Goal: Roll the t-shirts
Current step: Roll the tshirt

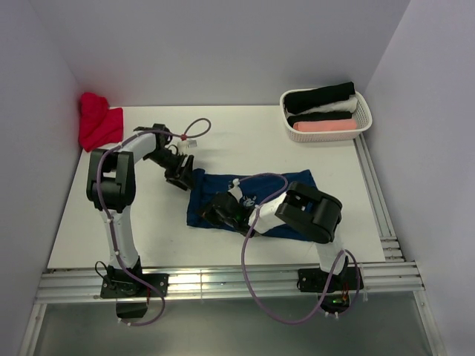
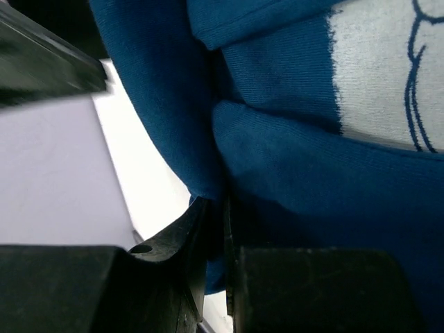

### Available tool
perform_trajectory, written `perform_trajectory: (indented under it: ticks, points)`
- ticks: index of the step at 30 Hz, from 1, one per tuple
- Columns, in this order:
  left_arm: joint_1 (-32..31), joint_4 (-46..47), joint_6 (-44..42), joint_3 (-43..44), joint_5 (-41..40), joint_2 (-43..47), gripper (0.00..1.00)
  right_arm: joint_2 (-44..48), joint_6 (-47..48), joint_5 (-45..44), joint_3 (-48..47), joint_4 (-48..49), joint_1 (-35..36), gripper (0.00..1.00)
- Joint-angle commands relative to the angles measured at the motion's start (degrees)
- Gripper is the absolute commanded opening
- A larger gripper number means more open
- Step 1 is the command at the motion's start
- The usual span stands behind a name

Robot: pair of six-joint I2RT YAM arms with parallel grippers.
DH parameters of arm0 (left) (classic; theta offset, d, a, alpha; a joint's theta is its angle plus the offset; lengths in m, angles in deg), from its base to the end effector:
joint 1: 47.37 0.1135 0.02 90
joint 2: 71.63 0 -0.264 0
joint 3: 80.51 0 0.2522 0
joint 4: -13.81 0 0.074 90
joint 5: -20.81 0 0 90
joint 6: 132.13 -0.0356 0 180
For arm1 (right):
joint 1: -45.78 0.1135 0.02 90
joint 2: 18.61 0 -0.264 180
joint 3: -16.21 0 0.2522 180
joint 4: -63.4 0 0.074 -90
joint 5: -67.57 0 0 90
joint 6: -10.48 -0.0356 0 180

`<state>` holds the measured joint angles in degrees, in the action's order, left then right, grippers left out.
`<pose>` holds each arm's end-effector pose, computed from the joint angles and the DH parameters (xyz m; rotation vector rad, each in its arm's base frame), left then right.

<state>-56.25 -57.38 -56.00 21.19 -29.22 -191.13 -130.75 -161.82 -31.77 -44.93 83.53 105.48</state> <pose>0.3837 -0.0831 0.1649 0.5830 2.8506 -1.0560 0.1926 0.3182 0.1060 0.5766 2.3207 1.2177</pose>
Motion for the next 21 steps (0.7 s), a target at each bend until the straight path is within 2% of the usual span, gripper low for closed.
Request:
perform_trajectory:
  ticks: [1,8,11,12,13,14,15,16,19,21]
  points:
    - [-0.4,6.1,0.1,-4.1,4.9,0.5,0.58,-1.8,-2.6,1.3,1.3,2.4,-0.2,0.06]
    - [-0.4,17.6,12.2,-9.0,4.9,-1.9,0.48,-2.6,-4.4,1.8,3.9,6.5,-0.5,0.06]
    - [-0.3,18.9,13.4,-8.8,2.2,-1.9,0.4,-2.6,-4.7,1.8,4.3,7.2,-0.6,0.05]
    - [-0.4,18.8,13.3,-8.6,1.6,-2.0,0.36,-2.5,-4.4,1.8,4.3,6.9,-0.5,0.06]
    - [-0.4,17.9,13.3,-7.9,1.2,-2.3,0.26,-2.4,-4.0,1.5,4.1,6.3,-0.6,0.06]
    - [-0.4,17.1,13.4,-7.5,0.3,-2.5,0.2,-2.2,-3.2,1.3,3.4,4.4,-0.6,0.07]
    - [-0.5,16.7,13.3,-7.3,-0.6,-2.5,0.16,-1.6,-2.7,1.0,3.1,3.4,-0.6,0.09]
    - [-0.8,16.2,13.3,-7.0,-1.5,-2.3,0.09,-1.2,-2.2,0.6,2.7,2.2,-0.4,0.16]
    - [-1.5,16.0,12.9,-7.8,-5.8,-0.9,0.03,1.2,-0.2,-1.7,1.7,-3.1,0.1,0.34]
    - [-1.9,15.6,12.6,-8.0,-7.4,-0.2,0.02,3.7,1.7,-4.6,-0.1,-10.2,0.4,0.42]
